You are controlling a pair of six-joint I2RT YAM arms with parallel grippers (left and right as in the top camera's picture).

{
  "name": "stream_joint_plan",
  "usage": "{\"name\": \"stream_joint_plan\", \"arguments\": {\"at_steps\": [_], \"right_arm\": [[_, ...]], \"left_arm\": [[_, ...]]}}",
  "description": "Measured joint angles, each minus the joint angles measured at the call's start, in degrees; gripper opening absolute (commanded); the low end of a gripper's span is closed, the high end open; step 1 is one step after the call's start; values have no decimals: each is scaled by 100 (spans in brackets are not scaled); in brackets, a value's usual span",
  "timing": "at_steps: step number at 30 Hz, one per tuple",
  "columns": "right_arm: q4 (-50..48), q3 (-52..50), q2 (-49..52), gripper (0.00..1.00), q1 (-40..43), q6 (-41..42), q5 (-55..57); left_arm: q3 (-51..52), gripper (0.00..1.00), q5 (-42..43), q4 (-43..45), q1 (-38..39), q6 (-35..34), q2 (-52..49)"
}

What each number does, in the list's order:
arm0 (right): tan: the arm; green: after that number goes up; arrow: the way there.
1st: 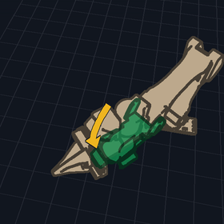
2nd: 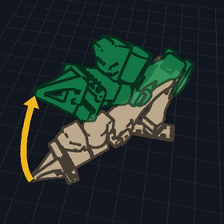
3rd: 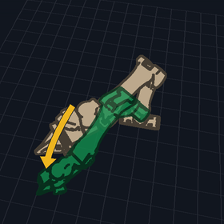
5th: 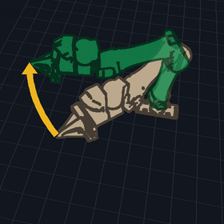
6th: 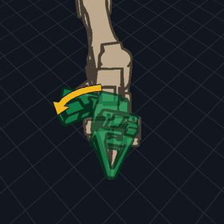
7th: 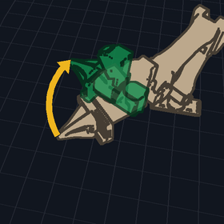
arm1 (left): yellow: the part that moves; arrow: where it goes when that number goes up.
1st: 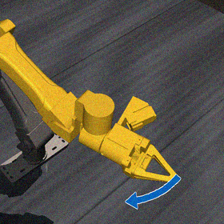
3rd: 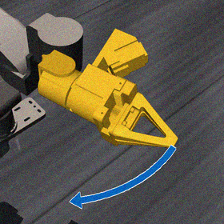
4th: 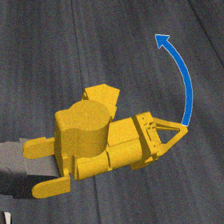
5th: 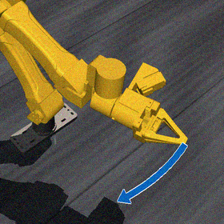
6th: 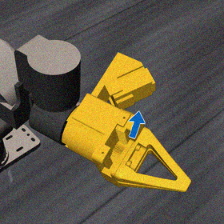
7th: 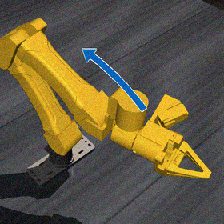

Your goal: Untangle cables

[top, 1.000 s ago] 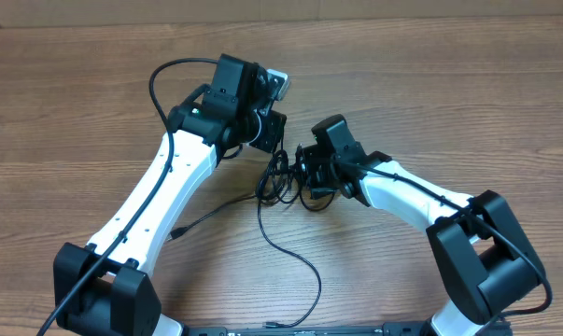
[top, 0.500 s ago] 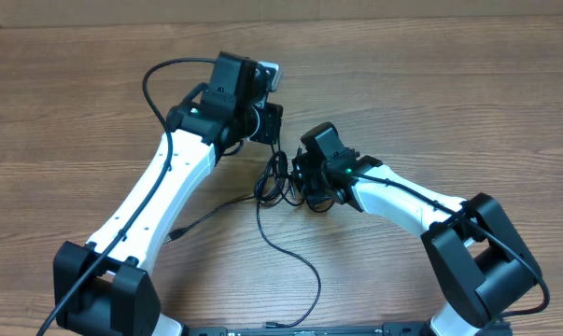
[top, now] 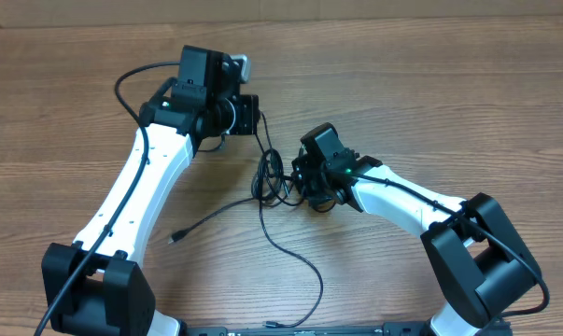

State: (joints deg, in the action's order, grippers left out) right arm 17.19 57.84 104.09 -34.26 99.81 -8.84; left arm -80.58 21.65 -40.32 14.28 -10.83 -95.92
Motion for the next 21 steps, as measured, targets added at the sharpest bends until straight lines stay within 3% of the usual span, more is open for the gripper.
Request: {"name": "stream_joint_plan", "arguments": {"at_steps": [7, 14, 17, 21], "right_arm": [[-417, -7, 0, 4, 251, -706, -560], [-481, -7, 0, 4, 487, -1248, -1008], [-520, -7, 0, 4, 487, -1318, -1071], [-535, -7, 0, 4, 490, -1349, -1097]], "left_arm": [[0, 4, 129, -238, -4, 793, 0], [0, 4, 1005, -131, -2, 1834, 0], [0, 4, 1088, 120, -2, 1858, 0], [0, 4, 688, 378, -2, 1370, 0]]}}
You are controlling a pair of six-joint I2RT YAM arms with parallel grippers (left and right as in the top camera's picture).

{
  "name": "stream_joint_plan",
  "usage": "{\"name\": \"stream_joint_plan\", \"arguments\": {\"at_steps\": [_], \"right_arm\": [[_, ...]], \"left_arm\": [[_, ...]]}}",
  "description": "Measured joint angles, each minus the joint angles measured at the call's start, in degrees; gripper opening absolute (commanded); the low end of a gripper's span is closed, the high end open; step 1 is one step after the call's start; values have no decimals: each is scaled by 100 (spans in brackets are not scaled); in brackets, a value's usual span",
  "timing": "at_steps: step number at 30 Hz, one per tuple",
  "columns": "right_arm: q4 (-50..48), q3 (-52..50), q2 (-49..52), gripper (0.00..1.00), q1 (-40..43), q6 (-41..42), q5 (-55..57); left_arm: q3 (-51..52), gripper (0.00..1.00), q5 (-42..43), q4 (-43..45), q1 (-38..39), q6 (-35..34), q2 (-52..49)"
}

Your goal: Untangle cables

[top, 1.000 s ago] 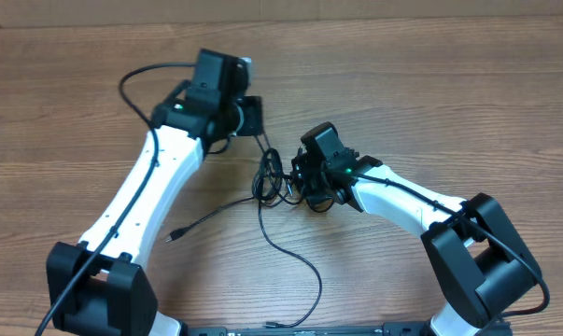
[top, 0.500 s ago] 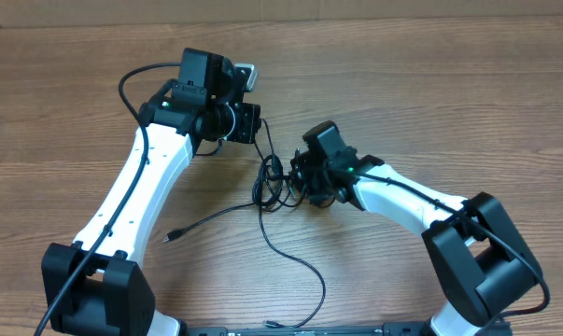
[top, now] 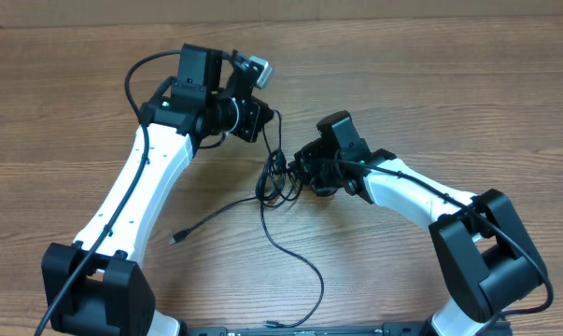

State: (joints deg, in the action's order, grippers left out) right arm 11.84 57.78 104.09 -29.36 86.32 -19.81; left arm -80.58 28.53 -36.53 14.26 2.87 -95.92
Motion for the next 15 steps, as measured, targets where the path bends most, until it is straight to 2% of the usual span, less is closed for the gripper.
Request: {"name": "stream_joint_plan", "arguments": {"at_steps": [4, 12, 15], "right_arm": [[20, 2, 0, 4, 2, -2, -11], [144, 2, 0, 4, 11, 0, 31], [160, 2, 0, 4, 11, -7, 55]], "left_arm": [[2, 4, -249, 350, 0, -487, -13], [22, 4, 122, 1241, -17, -918, -63], [22, 4, -229, 1198, -17, -1292, -63]]}}
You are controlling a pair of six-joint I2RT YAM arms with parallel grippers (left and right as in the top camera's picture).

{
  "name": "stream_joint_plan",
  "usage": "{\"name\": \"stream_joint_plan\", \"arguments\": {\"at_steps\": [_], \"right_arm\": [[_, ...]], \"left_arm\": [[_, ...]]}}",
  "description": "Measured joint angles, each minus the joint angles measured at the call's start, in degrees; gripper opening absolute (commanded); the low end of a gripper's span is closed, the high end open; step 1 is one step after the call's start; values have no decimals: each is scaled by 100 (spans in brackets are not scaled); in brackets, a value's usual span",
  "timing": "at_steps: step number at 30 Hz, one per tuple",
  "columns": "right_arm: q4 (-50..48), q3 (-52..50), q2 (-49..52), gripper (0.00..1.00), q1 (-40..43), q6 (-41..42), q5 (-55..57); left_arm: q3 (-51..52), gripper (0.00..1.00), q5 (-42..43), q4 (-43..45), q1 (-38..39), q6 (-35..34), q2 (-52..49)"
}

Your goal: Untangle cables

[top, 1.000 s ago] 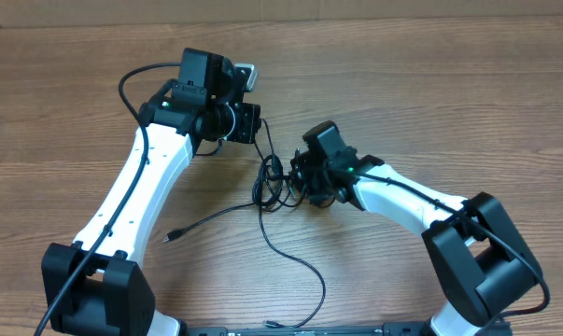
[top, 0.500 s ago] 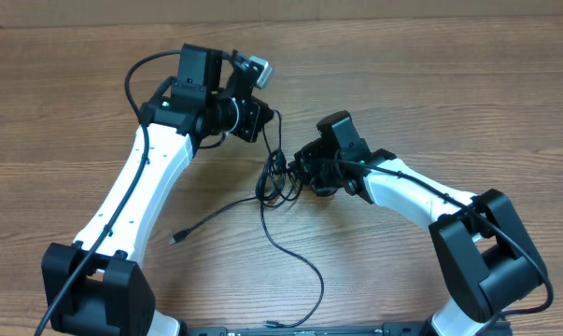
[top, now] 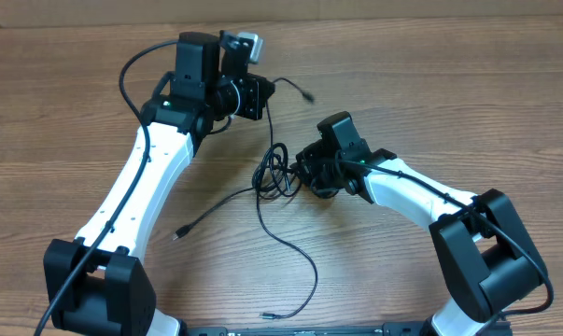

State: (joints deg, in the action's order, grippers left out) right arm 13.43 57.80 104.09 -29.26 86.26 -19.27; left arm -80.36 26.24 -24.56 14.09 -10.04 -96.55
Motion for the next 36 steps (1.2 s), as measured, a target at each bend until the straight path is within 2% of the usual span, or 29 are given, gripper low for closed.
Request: {"name": "stream_joint_plan", "arguments": {"at_steps": [4, 8, 10, 13, 15, 17, 19, 21, 27, 36], "right_arm": [[15, 0, 0, 4, 0, -13, 22], [33, 0, 0, 6, 0, -48, 22], [26, 0, 0, 14, 7, -105, 50], [-79, -4, 0, 19, 42, -328, 111], [-334, -9, 0, 22, 85, -577, 81], [-634, -9, 2, 30, 114, -822, -9], [-850, -9, 2, 36, 122, -1093, -103], [-914, -9, 2, 38, 136, -1381, -181], [-905, -9, 2, 39, 258, -2031, -339], [-756, -9, 2, 29, 516, -2669, -415]], "left_arm": [[0, 4, -422, -229, -37, -407, 0], [0, 4, -337, -450, -70, -356, 0], [0, 4, -142, -516, -87, -216, 0], [0, 4, 358, -553, -201, 28, 0], [0, 4, 815, -577, -348, 243, 0], [-2, 4, 1217, -671, -507, 448, 0], [-4, 4, 1475, -918, -664, 649, 0], [-2, 4, 1644, -1191, -778, 855, 0], [-4, 4, 1871, -1969, -949, 1572, 0], [-4, 4, 1961, -2402, -946, 2269, 0]]}}
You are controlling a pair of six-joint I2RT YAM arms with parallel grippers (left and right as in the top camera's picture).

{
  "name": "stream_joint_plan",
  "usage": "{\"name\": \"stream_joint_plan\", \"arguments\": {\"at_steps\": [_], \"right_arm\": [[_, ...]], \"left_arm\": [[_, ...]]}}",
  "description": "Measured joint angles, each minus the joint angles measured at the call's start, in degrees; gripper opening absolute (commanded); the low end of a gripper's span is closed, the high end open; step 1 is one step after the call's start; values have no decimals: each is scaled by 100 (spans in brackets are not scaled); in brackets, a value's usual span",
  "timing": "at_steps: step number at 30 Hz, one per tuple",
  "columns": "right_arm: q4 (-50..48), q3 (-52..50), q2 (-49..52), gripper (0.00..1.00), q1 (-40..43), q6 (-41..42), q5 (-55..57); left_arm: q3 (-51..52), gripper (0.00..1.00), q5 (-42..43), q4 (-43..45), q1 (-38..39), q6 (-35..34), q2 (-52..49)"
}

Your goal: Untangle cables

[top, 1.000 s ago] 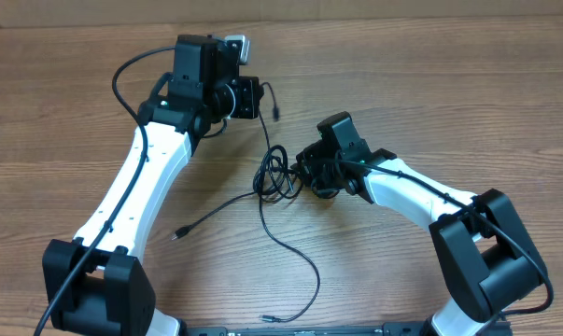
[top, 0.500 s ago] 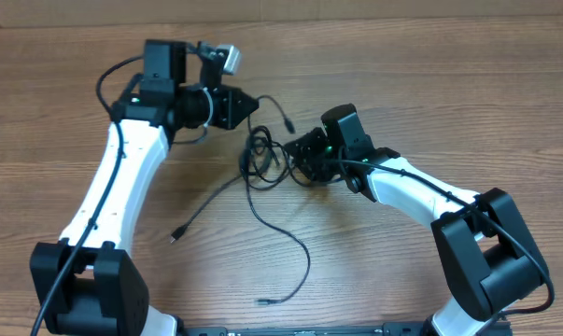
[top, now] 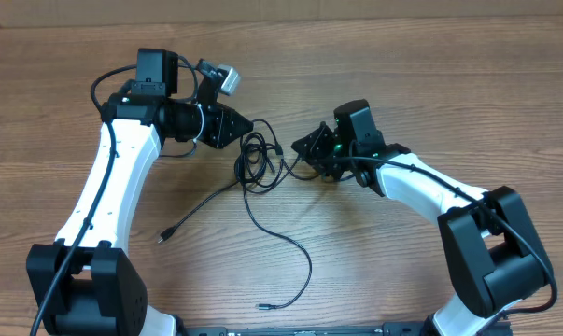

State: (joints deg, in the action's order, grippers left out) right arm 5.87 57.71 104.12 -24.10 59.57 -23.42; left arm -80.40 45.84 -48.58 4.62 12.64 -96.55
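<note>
Thin black cables (top: 256, 164) lie in a knot of loops at the table's middle. One strand runs down-left to a plug (top: 165, 237). Another curls down to a plug (top: 262, 306) near the front edge. My left gripper (top: 247, 127) points right at the knot's upper left and looks shut on a strand there. At the knot's right side, my right gripper (top: 302, 151) is shut on a strand leading into the loops. The jaws themselves are small and dark in the overhead view.
The wooden table (top: 468, 84) carries nothing else but the two white arms. The left arm (top: 104, 196) crosses the left side and the right arm (top: 421, 191) crosses the right side. A cardboard wall runs along the far edge.
My left gripper has moved left and lower, and the knot has shifted left with it. The free plug that stuck up at the far right of that gripper is now down by the loops. The right gripper sits slightly higher.
Both grippers were close together at the knot, the left above it, the right at its right. The left then stood farther back with a strand raised, its plug sticking out. Now the left is farther left, the right farther right, and the loops lie spread between them.
</note>
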Motion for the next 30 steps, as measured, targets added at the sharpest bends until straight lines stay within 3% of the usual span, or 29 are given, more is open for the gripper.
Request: {"name": "stream_joint_plan", "arguments": {"at_steps": [9, 19, 26, 28, 30], "right_arm": [[105, 0, 0, 27, 236, -299, -63], [306, 0, -13, 14, 389, -833, -146], [573, 0, -264, 14, 577, -1067, -118], [579, 0, -293, 14, 595, -1091, -120], [588, 0, -293, 14, 597, -1121, -118]], "left_arm": [[13, 4, -68, -337, 203, 520, 0], [476, 6, -570, -286, 984, 588, 0], [732, 9, -933, -170, 1425, 599, 0], [804, 13, -977, -133, 1506, 601, 0], [861, 49, -1058, -114, 1576, 612, 0]]}}
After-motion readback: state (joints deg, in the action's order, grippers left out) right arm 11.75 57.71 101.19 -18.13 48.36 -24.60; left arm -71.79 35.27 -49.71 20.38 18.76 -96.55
